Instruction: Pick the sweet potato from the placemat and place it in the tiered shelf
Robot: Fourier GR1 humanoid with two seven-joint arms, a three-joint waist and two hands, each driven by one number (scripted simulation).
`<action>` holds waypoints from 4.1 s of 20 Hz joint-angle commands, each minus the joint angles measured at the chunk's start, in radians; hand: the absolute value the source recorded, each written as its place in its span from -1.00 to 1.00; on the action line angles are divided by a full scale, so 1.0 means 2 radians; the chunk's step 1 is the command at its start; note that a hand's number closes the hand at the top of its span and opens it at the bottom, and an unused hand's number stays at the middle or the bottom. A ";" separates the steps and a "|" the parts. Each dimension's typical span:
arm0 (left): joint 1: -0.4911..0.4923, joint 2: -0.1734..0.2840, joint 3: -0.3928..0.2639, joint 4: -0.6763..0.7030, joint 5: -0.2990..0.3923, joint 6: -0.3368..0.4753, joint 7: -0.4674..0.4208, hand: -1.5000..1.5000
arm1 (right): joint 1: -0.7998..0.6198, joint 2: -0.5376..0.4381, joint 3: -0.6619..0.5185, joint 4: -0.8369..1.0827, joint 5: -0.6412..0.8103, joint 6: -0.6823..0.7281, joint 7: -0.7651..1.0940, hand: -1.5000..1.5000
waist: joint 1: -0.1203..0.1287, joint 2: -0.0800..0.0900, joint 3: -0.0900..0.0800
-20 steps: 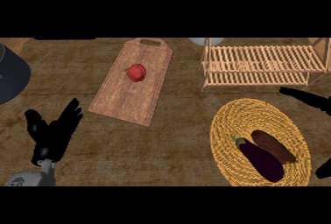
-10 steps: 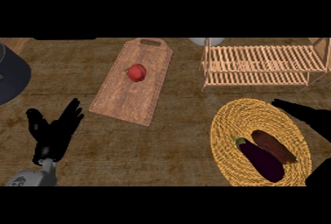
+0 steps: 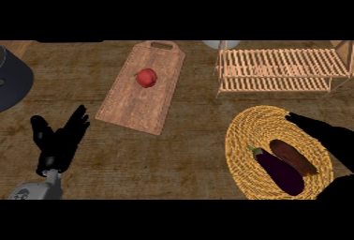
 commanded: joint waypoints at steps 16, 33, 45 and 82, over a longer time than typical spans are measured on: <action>0.029 -0.023 0.011 -0.026 -0.020 -0.008 0.041 0.00 | -0.019 0.099 0.012 0.094 0.152 -0.054 -0.055 -1.00 | 0.002 0.004 -0.004; 0.015 -0.035 0.030 0.028 -0.035 -0.035 0.002 0.00 | -0.026 0.117 0.066 0.187 0.234 -0.052 -0.191 1.00 | 0.000 0.005 -0.004; 0.031 -0.032 0.027 0.006 -0.049 -0.032 0.008 0.00 | -0.067 0.285 0.025 0.119 0.180 -0.015 0.005 1.00 | 0.001 0.004 -0.005; 0.026 -0.041 0.046 0.011 -0.048 -0.048 0.008 0.00 | -0.529 0.129 -0.294 0.096 0.039 0.077 0.274 1.00 | 0.006 0.006 -0.005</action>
